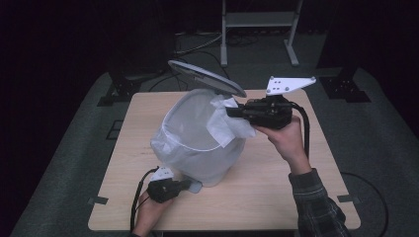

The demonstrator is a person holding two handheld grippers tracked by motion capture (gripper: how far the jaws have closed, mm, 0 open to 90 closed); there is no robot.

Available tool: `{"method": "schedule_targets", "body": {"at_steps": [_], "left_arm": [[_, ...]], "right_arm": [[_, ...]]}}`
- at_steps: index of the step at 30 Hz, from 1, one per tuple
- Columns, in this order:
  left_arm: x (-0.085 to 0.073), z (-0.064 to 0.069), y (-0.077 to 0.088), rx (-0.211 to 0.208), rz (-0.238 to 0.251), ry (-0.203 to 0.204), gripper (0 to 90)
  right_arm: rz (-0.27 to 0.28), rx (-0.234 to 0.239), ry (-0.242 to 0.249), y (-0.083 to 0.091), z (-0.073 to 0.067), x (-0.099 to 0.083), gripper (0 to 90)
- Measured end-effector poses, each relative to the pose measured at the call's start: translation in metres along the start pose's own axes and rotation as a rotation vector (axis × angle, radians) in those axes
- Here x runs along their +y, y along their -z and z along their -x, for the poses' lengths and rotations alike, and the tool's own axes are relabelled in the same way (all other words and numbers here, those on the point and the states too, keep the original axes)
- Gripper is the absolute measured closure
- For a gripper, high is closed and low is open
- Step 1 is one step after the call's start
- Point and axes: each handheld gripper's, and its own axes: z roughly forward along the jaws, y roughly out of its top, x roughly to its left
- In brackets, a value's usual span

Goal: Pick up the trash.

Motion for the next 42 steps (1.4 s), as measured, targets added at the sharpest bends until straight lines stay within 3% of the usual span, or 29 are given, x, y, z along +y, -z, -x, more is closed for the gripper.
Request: {"method": "schedule_targets", "body": {"at_steps": [20,42], "left_arm": [[0.0,0.0,0.0,0.0,0.0,0.0,90.0],[0.0,0.0,0.0,-0.001,0.0,0.0,90.0]], "right_arm": [[-0.002,-0.013,0.022,-0.031,-0.005,0.012,84.4],[-0.011,0.006,0.025,-0.064,-0.01,0.016,83.3]]}}
